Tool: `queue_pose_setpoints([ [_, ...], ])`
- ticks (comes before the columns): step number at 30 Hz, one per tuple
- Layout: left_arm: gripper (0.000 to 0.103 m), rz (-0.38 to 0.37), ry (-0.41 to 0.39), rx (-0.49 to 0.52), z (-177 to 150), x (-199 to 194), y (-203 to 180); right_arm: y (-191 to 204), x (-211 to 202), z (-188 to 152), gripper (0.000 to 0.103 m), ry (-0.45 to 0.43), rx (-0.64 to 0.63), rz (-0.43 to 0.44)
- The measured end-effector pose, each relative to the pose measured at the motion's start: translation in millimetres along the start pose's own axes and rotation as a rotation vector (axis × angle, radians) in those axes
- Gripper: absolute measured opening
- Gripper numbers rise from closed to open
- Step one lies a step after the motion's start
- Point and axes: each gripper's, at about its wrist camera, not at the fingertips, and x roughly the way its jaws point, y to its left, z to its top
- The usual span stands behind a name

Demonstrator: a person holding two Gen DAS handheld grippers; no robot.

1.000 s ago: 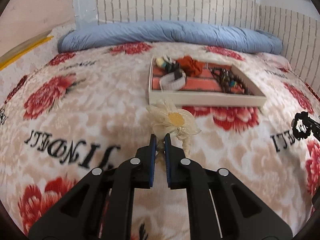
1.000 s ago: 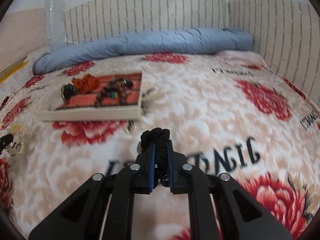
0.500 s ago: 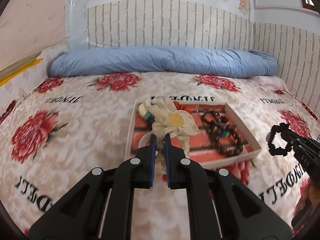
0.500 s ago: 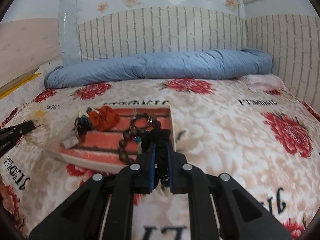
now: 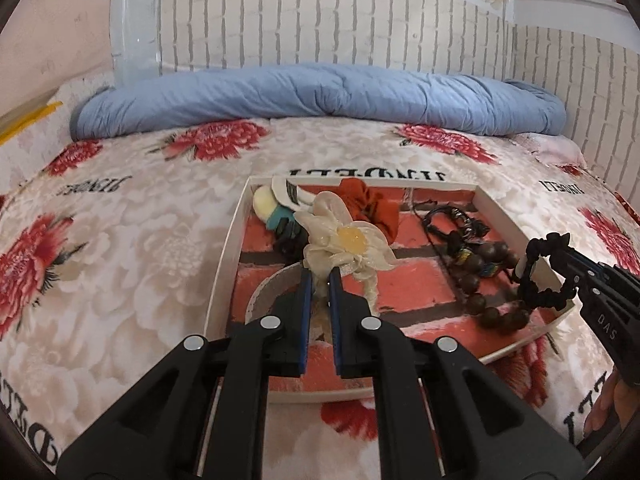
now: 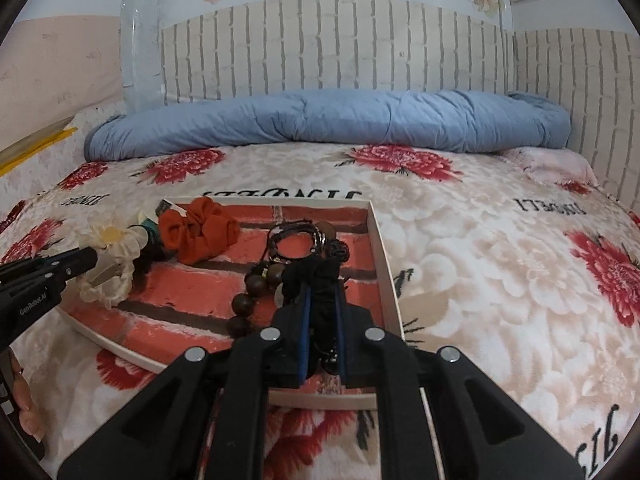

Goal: Organize jewelry
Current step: 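Open the left tool over the tray while the right tool releases the black scrunchie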

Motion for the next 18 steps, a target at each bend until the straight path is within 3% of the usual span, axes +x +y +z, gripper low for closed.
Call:
queue_pose_setpoints([
  [7, 0.009, 0.021, 0.031, 0.027, -5, 17, -3, 6, 22, -2, 0.011, 0.051, -0.015, 0.004],
  [11, 0.016, 0.04, 0.038, 0.041, -9, 19, -6, 5, 27, -3, 0.012, 0.076, -0.012, 0.009],
  [13, 0.027, 0.045, 0.033, 0.045, -10, 16, -7, 3, 27, -2, 0.025, 0.078, -0.005, 0.007],
  [14, 0.039, 0.047, 0.025, 0.044, -11, 14, -7, 2, 26, -3, 0.049, 0.079, -0.003, 0.006],
  [15, 0.048, 0.051, 0.018, 0.045, -12, 12, -7, 2, 23, -2, 0.063, 0.069, -0.003, 0.004],
  [18, 0.06, 0.051, 0.001, 0.039, -14, 2, -6, 4, 15, -1, 0.063, 0.045, -0.023, -0.013],
])
